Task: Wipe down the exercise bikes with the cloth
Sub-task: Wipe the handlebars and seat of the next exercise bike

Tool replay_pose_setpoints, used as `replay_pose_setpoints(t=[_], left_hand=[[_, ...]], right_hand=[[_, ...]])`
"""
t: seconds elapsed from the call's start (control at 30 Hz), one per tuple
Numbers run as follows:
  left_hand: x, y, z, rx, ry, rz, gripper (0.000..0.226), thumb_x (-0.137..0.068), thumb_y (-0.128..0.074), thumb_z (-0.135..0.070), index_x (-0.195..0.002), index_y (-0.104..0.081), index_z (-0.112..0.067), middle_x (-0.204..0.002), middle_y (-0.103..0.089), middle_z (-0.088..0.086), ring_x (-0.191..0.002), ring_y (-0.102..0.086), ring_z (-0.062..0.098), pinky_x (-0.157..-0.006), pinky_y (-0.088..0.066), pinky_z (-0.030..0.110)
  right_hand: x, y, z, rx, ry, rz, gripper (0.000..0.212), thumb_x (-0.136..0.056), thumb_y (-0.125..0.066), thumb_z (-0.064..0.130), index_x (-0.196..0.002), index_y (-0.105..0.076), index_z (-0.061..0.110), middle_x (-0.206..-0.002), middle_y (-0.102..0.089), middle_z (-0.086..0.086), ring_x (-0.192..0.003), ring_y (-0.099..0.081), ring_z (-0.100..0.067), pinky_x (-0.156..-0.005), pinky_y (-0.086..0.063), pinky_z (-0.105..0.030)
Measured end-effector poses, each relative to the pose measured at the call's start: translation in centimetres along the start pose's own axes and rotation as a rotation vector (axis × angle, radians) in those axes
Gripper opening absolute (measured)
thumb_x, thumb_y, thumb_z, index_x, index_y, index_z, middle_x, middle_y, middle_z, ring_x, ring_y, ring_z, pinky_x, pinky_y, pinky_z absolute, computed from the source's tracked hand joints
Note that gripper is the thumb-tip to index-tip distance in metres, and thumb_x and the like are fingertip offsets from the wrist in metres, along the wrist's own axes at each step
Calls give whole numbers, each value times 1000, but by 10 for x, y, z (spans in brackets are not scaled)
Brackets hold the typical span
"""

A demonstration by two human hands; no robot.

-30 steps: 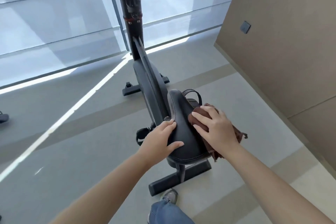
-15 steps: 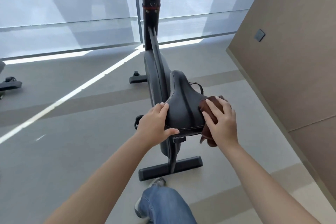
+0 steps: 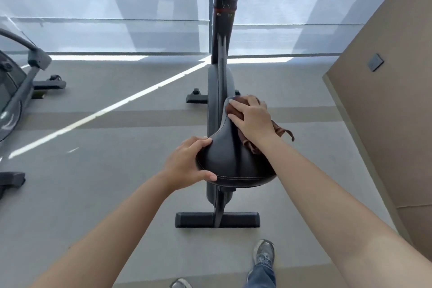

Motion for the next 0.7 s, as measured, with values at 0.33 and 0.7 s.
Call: replay_pose_setpoints(t=[0.33,0.7], left_hand=[[9,0,-4,-75,174,20,89,-62,-80,-36,-138,-34,-26,-140,-37,-11,-126,-35,9,-99,-32,25],[45,-4,-11,-41,380,-275,67,-73,-74,-23,-133,-44,-18,-138,-43,-4,-126,-39,13,-97,-23,13]], right_hand=[[52,12,11,-18,179,90,50,-79,-64,32,-127,-52,25,-133,-45,-11,-106,-44,-41,-87,-44,-48],[48,-1,57,37,651,225,41,-89,-53,29,-130,-49,26,-144,-38,-9,-110,-41,-39,-90,-40,-50]])
Point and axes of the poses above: each hand's wrist, its own x-axis away from the middle knuckle, its own y-axis out of the back of the hand, z = x × y, the point moved 9 cm from there along -x, towards the middle knuckle
